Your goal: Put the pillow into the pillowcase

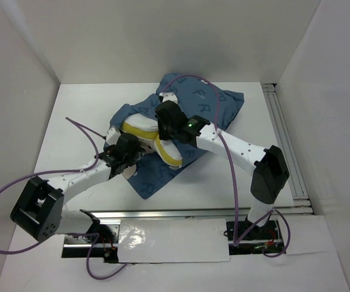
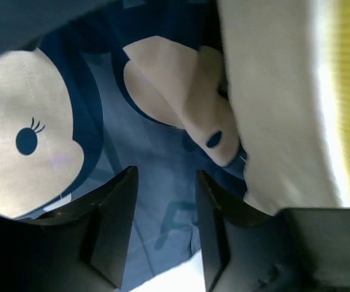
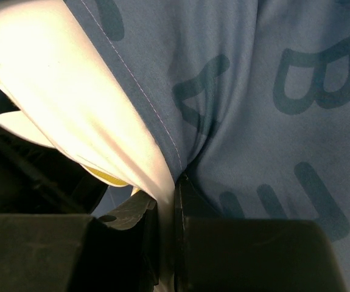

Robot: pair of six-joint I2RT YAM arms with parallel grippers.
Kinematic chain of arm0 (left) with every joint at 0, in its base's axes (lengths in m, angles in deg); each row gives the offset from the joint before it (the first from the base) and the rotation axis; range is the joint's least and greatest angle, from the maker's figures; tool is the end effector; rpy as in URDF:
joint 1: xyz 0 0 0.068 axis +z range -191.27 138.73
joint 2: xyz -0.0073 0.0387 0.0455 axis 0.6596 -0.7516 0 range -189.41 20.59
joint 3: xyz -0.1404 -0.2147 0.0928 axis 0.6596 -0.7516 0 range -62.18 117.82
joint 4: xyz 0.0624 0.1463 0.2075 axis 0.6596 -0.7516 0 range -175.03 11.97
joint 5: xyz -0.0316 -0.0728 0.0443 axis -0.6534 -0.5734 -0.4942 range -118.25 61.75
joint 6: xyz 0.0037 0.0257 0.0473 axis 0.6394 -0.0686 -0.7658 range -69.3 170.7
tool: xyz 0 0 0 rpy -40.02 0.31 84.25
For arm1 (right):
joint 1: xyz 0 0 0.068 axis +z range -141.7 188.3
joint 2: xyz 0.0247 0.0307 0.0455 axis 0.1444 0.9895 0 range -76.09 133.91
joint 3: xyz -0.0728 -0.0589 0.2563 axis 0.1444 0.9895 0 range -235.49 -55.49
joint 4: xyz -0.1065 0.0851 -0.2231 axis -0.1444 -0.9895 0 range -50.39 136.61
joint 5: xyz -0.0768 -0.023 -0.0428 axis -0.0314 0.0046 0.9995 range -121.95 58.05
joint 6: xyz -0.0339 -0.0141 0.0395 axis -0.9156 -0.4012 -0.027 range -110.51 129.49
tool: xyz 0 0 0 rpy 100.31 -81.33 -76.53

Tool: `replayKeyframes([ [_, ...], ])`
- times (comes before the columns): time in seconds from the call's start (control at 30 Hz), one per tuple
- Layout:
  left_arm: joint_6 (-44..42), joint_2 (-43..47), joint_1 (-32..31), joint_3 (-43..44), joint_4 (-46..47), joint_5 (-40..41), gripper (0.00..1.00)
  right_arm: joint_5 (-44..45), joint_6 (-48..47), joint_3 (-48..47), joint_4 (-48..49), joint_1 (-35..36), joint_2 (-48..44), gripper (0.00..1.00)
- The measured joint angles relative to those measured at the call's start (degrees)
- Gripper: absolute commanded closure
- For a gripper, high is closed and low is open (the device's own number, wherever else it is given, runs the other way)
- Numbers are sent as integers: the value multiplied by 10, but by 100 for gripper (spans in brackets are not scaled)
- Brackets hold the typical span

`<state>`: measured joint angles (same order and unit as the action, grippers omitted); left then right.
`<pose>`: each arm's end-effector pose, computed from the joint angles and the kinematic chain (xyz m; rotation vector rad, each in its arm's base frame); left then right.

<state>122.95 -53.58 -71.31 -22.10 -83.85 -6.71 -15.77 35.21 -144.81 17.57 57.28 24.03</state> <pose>0.2374 -0.1221 0.2111 -1.0007 2.0353 -0.5524 0.2708 0.2964 0.3172 -0.3079 2.2407 0.3858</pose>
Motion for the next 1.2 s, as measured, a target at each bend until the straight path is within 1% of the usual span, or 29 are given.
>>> replayKeyframes([
  [0.07, 7, -19, 0, 1, 9, 5, 48, -2, 0, -1, 1, 0, 0, 100],
  [0.1, 13, -28, 0, 0, 17, 7, 50, -2, 0, -1, 1, 0, 0, 100],
  [0.13, 15, -35, 0, -2, 30, 8, 50, -4, 0, -1, 1, 0, 0, 100],
  [0.23, 17, -54, 0, -4, 75, 10, 55, -8, 0, -1, 1, 0, 0, 100],
  [0.3, 16, -65, 0, -5, 99, 12, 55, -13, 0, -1, 2, 0, 0, 100],
  [0.37, 15, -71, 0, -5, 123, 12, 59, -17, 0, -1, 3, 0, 0, 100],
  [0.47, 15, -71, 0, -18, 164, 16, 59, -21, 0, -2, 4, -1, 0, 100],
  [0.53, 15, -74, 0, -21, 173, 22, 59, -23, 0, -3, 4, -1, 0, 100],
  [0.63, 14, -88, 0, -16, 173, 27, 57, -28, 0, -5, 4, -3, 0, 100],
  [0.67, 13, -96, 0, -11, 169, 27, 54, -30, 0, -7, 3, -4, 0, 100],
  [0.7, 12, -102, 0, -7, 165, 27, 46, -31, 0, -9, 3, -5, 0, 100],
  [0.8, 10, -110, 0, -2, 156, 27, 35, -33, 0, -18, 3, -7, 0, 100],
  [0.83, 9, -110, 0, -2, 156, 28, 30, -33, 0, -19, 3, -7, 0, 100],
  [0.9, 7, -111, 0, -2, 155, 30, 30, -34, -1, -22, 3, -8, 0, 100],
  [0.93, 6, -112, 1, -2, 156, 30, 31, -36, -1, -23, 3, -9, 0, 100],
  [0.97, 4, -113, 1, -2, 158, 31, 37, -37, -1, -23, 3, -9, 0, 100],
  [1.03, 2, -117, 1, -2, 163, 31, 38, -43, -1, -23, 3, -10, 0, 100],
  [1.2, 0, -143, 1, 11, 185, 32, 47, -49, -1, -23, 3, -11, 0, 100],
])
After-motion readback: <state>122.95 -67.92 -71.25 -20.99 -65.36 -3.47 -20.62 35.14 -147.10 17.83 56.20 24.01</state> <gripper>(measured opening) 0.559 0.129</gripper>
